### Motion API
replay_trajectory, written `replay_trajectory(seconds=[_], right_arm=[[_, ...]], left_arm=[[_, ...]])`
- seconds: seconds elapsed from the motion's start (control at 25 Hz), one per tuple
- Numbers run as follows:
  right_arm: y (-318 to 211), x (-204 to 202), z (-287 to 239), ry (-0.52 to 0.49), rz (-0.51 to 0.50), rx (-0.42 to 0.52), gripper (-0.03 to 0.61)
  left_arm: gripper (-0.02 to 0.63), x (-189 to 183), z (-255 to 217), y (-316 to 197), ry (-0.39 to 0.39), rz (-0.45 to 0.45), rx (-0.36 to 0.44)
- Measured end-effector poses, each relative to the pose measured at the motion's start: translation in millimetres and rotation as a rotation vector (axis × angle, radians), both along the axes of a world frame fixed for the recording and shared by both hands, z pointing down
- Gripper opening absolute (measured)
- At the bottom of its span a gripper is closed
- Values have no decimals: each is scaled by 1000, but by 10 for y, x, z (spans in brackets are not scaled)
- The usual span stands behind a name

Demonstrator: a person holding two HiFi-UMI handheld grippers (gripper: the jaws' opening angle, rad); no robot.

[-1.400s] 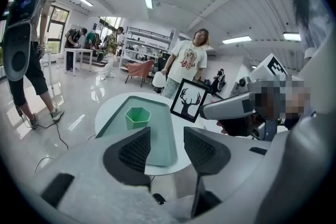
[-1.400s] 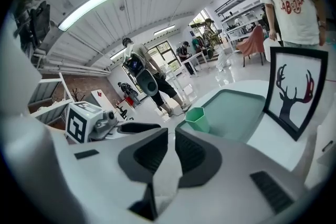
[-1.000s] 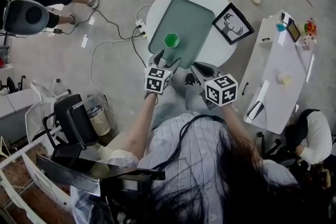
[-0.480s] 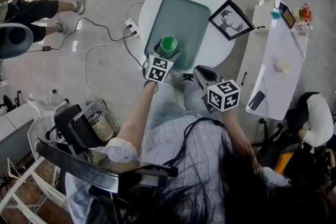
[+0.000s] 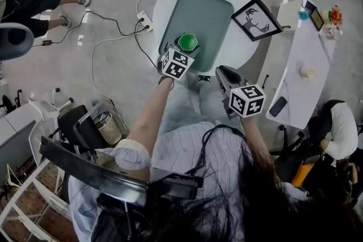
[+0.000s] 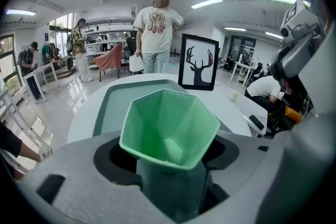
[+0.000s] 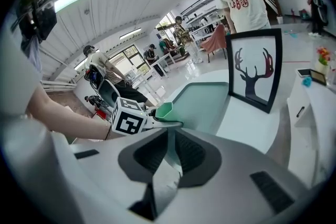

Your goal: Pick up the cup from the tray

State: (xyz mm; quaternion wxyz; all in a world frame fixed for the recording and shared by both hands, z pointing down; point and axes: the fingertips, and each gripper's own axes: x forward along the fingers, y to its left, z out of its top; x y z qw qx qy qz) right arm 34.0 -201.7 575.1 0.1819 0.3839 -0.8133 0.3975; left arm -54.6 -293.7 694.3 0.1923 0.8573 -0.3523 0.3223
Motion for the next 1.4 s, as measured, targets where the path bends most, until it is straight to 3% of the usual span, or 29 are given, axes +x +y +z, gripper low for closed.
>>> replay_trajectory(seconds=[0.4,0.72,1.4], right_arm=[[-123,70,-30,-13,-3,27,58],[-196,75,-109,-40,5,62,58],[32,-145,-256,-99,-144,138,58]], left_arm=[[330,-9,-271,76,37,-61,15],[330,17,-600,304,43,-60,18],[330,-1,-1385,936,78,-162,86]])
